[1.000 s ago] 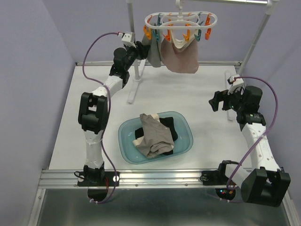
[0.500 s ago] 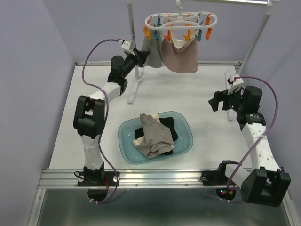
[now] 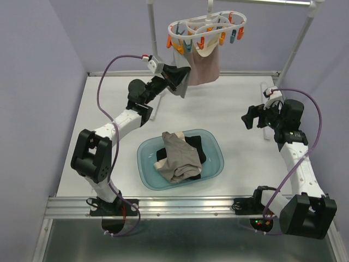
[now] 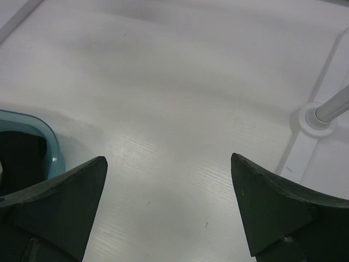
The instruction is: Remove the underwear clipped to the hanger
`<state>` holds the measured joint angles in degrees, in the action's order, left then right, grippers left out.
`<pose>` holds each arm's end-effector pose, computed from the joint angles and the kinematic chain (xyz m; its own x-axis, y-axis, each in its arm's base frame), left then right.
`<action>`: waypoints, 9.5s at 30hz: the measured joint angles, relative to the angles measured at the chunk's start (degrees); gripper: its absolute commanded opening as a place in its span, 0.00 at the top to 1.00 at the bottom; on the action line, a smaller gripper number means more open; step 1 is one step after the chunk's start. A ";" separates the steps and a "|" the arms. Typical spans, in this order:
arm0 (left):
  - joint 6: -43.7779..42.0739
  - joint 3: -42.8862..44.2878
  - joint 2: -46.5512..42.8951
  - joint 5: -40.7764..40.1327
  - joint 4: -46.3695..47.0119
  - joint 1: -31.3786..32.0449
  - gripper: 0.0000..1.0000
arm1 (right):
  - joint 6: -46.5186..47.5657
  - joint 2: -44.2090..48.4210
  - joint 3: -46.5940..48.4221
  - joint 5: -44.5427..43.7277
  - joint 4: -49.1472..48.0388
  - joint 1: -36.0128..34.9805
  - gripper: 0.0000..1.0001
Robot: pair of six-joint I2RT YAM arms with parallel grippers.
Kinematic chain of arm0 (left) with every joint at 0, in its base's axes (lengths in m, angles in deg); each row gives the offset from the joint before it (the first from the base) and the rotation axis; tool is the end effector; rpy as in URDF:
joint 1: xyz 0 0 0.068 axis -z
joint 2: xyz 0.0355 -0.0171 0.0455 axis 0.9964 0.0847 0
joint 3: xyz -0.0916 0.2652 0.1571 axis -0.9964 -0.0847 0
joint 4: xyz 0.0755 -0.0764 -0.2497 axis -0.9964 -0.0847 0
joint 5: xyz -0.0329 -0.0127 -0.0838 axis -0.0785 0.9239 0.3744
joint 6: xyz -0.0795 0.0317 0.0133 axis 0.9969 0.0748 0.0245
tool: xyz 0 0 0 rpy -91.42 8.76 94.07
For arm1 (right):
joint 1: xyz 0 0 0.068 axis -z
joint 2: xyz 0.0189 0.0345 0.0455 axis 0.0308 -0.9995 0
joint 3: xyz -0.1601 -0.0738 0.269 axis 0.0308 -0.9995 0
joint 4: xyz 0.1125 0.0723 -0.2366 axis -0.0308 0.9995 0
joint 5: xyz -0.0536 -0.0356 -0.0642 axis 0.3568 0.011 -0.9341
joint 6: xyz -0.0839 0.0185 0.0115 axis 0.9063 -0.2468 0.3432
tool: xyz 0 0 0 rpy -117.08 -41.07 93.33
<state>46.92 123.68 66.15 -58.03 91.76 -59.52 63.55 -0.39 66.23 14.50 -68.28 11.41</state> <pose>0.3620 -0.2166 0.4462 0.3199 -0.4194 -0.8496 0.8593 0.5061 0.0736 0.2522 -0.0035 0.3323 -0.3434 -0.1227 -0.9311 -0.3878 0.9215 0.0216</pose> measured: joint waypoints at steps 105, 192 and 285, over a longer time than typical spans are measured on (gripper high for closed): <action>-1.16 8.31 8.02 2.32 -32.15 -0.17 0.27 | 4.46 2.56 -3.04 16.11 -0.22 0.00 0.00; -13.55 29.73 9.57 -12.81 -47.23 8.35 1.00 | 4.39 2.58 -3.04 15.23 -0.24 0.00 0.00; -6.40 31.28 -0.52 -7.98 -49.09 1.29 1.00 | 48.39 -37.73 70.20 -26.73 6.56 -37.55 0.71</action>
<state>40.51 154.95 65.63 -66.00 42.67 -58.23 111.95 -38.12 136.43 -12.23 -61.73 -26.14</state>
